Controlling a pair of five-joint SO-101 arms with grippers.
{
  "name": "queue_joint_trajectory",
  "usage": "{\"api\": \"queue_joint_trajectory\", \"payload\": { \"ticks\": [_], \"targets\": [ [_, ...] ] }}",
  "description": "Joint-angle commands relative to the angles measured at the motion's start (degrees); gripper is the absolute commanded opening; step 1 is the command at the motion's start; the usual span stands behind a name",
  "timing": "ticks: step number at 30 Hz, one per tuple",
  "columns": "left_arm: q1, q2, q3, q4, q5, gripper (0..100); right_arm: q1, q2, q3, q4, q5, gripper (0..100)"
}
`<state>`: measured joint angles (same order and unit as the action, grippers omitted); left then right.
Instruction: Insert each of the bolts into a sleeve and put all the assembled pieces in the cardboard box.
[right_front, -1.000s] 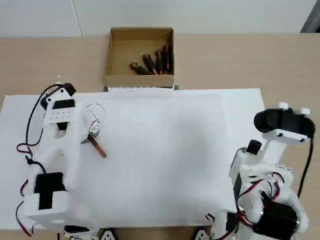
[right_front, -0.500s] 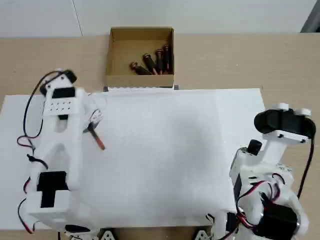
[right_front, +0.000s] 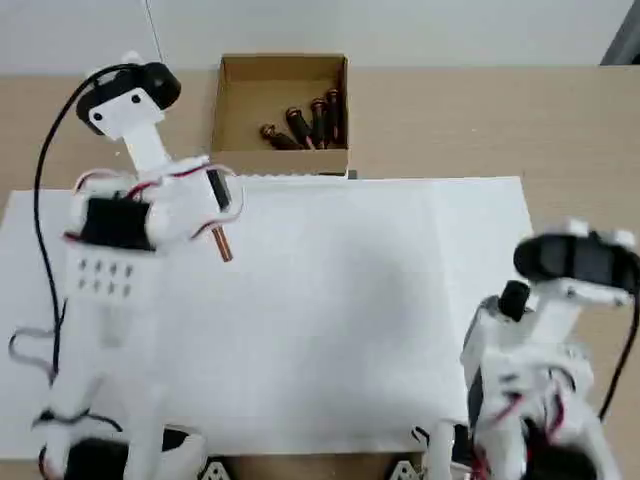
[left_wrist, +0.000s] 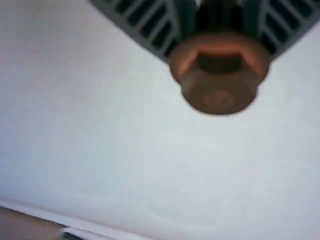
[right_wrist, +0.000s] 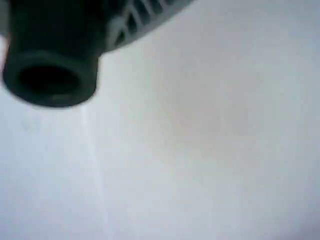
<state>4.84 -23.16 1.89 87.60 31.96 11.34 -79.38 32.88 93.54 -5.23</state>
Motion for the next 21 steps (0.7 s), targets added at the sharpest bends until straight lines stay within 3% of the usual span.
{"api": "queue_joint_trajectory", "payload": {
  "ticks": [1,7,17,21],
  "targets": [
    [0.9,-8.9,-2.5,2.5,-2.6,0,0.3,-4.0,-2.1,0.1,2.1,0.3],
    [0.4,-21.1,6.9,3.6,-9.1,0,0.3,-12.6,4.9,-2.1,5.3,0.3],
    [0.4,-47.7,34.8,-8.8,-12.2,0,-0.2,-23.6,20.7,-11.3,9.0,0.3],
    [0.4,-56.3,44.1,-13.0,-12.2,0,-5.9,-24.6,26.1,-14.3,8.5,0.3]
  ]
}}
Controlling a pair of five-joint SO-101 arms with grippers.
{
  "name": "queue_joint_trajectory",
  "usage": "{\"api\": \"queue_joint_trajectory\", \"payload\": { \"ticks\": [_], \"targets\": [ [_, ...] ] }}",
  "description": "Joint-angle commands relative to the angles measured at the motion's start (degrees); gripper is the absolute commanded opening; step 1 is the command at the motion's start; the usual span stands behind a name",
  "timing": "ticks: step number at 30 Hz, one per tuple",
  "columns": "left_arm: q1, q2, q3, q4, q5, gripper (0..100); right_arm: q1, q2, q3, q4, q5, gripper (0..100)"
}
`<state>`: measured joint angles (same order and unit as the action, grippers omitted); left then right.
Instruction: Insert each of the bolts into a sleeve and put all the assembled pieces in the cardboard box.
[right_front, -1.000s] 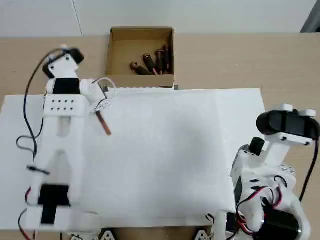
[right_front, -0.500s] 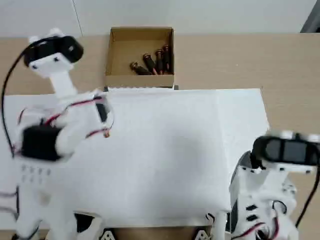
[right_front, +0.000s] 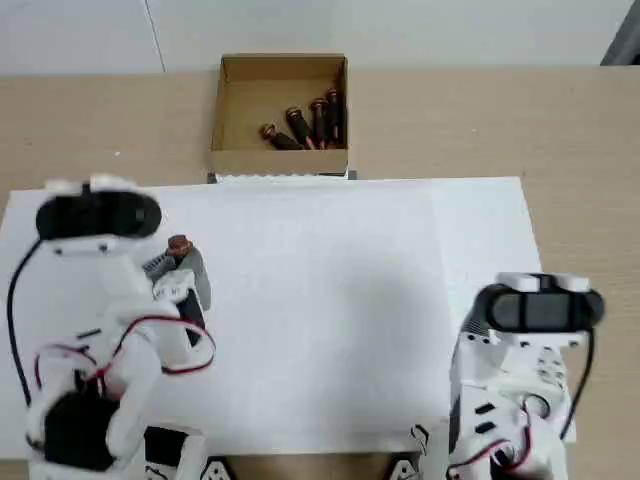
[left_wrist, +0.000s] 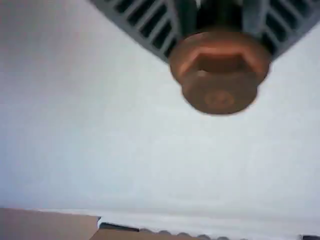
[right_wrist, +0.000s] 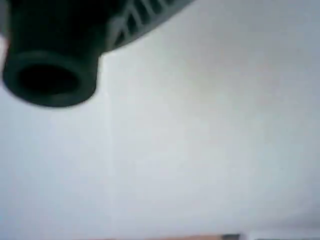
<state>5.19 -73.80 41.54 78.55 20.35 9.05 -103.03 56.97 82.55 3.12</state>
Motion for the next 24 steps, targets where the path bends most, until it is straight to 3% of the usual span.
{"api": "queue_joint_trajectory", "payload": {
  "ticks": [1,19,24],
  "targets": [
    [0.0,-7.4,6.5,-4.8,-0.6,0,-5.4,-0.9,3.4,-4.4,0.1,0.3],
    [0.1,-30.1,30.3,-22.2,-3.4,0,-25.3,-0.9,27.2,-32.3,0.2,0.3],
    [0.1,-30.5,34.0,-32.7,-3.2,0,-29.9,-0.9,32.6,-40.0,0.2,0.3]
  ]
}}
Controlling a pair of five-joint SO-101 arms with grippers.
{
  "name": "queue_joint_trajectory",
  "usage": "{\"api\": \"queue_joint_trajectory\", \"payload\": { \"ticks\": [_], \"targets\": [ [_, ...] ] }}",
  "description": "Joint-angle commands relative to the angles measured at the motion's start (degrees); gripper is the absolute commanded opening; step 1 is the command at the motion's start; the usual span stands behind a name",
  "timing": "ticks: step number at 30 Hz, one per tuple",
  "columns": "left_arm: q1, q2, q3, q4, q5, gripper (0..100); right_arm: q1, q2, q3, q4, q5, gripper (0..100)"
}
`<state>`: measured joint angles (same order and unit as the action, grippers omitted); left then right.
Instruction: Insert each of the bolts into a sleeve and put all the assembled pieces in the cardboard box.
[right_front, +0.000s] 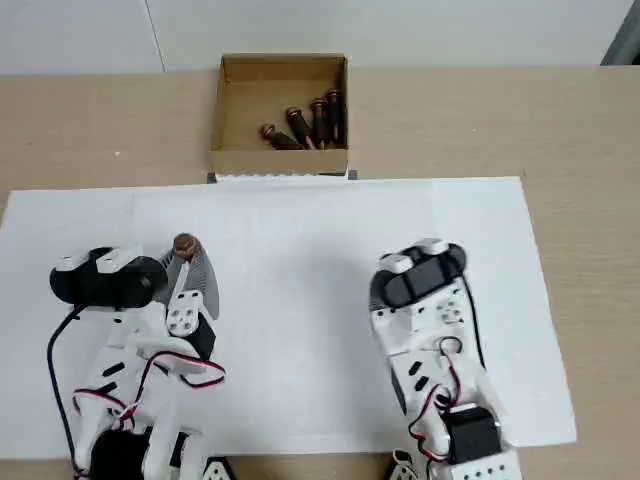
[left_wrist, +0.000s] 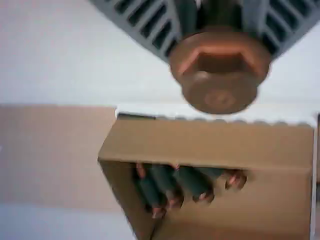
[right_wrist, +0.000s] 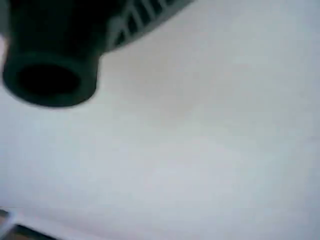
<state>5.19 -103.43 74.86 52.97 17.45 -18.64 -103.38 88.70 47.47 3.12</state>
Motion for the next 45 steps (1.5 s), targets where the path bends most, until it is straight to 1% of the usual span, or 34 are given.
{"api": "queue_joint_trajectory", "payload": {
  "ticks": [1,6,8,10,13,15,19,23,27,31,36,40,45],
  "targets": [
    [0.3,-0.9,1.6,-10.1,-0.3,0,-3.1,-0.6,1.8,-6.6,0.2,0.3],
    [0.6,-0.9,7.4,-24.4,0.0,0,-9.5,-0.6,4.8,-12.4,0.2,0.3],
    [0.6,-0.8,9.0,-28.0,2.5,0,-12.4,-0.6,5.7,-13.2,0.3,0.3],
    [0.6,-0.7,9.7,-29.5,6.9,0,-15.1,-0.6,6.5,-14.5,0.4,0.3],
    [2.9,-0.6,9.9,-28.9,13.2,0,-18.2,-0.6,7.6,-17.3,0.6,0.3],
    [5.7,-0.6,9.7,-26.9,15.7,0,-20.0,-0.6,7.6,-17.9,0.7,0.3],
    [11.7,-0.6,9.6,-24.6,17.8,0,-22.3,-0.6,7.6,-17.9,4.7,0.3],
    [15.2,-0.5,9.8,-24.6,18.0,0,-22.1,-0.6,7.7,-17.8,6.3,0.3],
    [16.6,-0.5,9.8,-24.6,18.2,0,-22.2,-0.6,7.7,-17.8,6.3,0.3],
    [16.6,-0.5,9.8,-24.4,18.2,0,-22.3,-0.6,7.7,-18.0,6.3,0.3],
    [18.5,-0.5,9.8,-20.6,18.3,0,-22.3,-0.6,7.6,-18.0,6.5,0.3],
    [18.7,-0.5,9.9,-19.7,18.3,0,-22.3,-0.6,7.6,-18.5,9.3,0.3],
    [18.8,-0.5,10.9,-20.0,18.2,0,-22.4,-0.6,7.6,-20.9,9.5,0.3]
  ]
}}
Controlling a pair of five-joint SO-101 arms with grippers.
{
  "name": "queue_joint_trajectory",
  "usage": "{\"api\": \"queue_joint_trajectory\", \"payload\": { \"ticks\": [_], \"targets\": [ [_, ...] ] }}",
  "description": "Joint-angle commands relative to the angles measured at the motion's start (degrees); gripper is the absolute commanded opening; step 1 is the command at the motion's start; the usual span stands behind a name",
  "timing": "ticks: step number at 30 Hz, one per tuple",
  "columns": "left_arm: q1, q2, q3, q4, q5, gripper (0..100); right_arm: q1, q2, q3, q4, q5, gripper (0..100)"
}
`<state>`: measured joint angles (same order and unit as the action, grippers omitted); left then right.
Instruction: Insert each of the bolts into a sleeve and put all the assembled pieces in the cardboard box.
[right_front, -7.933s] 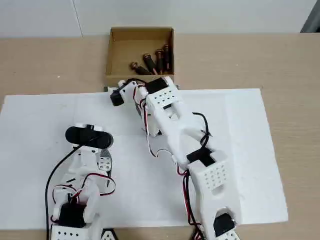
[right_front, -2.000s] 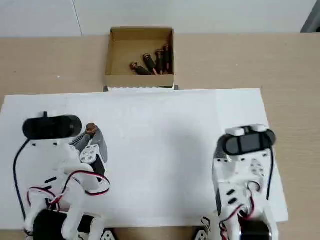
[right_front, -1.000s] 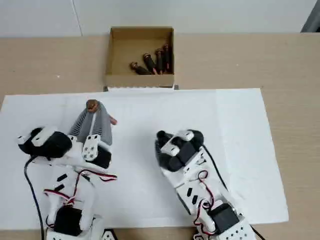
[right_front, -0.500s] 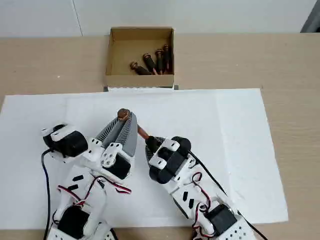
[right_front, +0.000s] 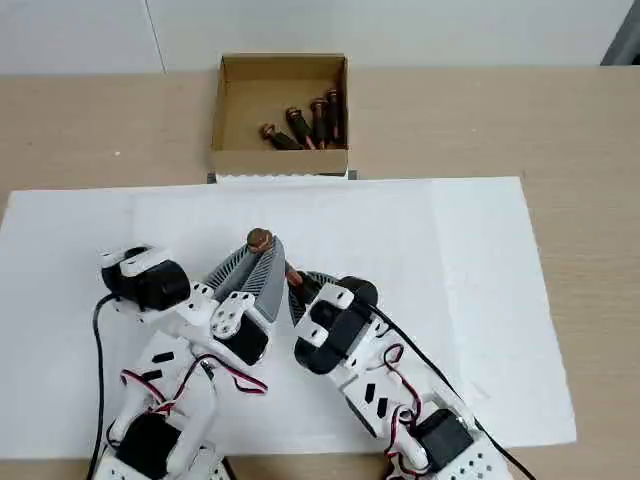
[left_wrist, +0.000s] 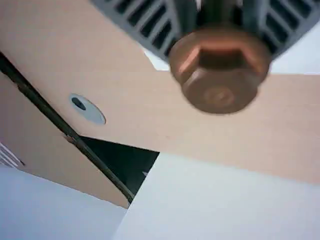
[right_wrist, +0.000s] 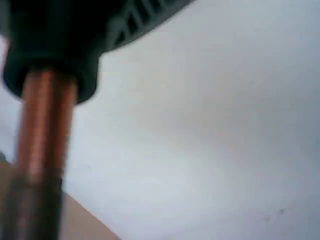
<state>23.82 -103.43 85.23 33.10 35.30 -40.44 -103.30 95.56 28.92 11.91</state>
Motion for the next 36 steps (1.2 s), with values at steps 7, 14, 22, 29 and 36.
{"api": "queue_joint_trajectory", "payload": {
  "ticks": [7,14,22,29,36],
  "targets": [
    [3.0,-0.5,3.2,1.7,-1.1,0,-0.6,-0.7,0.6,-2.2,0.8,0.3],
    [6.8,-0.5,5.3,5.7,-6.5,0,-0.6,-0.7,0.6,-2.2,3.1,0.3],
    [4.1,-0.5,5.4,6.0,-8.7,12,-0.6,-0.7,0.8,-1.9,2.8,0.3],
    [2.4,-0.5,5.0,9.1,-11.7,19,-0.6,-0.7,0.8,-1.8,2.8,0.3],
    [2.5,-0.5,-1.0,12.1,-11.6,19,-0.6,-0.7,0.8,-1.7,2.7,0.3]
  ]
}}
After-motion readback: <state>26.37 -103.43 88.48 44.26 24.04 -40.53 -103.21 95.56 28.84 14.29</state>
